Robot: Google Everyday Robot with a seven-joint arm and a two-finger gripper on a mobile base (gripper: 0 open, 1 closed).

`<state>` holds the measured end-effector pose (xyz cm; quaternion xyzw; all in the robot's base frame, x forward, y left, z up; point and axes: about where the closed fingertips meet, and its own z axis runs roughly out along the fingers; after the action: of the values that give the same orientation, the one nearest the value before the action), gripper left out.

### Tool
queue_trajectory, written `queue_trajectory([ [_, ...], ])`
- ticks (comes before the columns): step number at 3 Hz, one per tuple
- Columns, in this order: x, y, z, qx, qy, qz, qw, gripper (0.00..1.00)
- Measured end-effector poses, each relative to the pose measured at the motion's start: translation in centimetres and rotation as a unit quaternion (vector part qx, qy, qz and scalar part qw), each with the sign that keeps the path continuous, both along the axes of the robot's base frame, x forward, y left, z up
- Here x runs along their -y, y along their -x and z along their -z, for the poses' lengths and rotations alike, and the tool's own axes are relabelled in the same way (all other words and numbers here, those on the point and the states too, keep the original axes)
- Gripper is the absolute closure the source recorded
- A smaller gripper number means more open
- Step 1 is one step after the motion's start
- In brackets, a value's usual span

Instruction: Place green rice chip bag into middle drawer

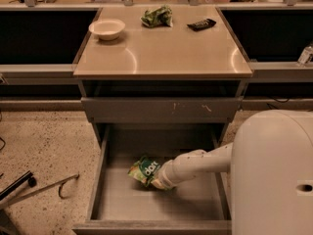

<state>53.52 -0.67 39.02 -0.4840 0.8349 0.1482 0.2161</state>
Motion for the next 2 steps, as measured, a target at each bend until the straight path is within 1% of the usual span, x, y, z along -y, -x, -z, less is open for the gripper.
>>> queue_trajectory([
  [2,-0.01,0.0,0.0,0.0,0.0,0.0,1.0,0.11],
])
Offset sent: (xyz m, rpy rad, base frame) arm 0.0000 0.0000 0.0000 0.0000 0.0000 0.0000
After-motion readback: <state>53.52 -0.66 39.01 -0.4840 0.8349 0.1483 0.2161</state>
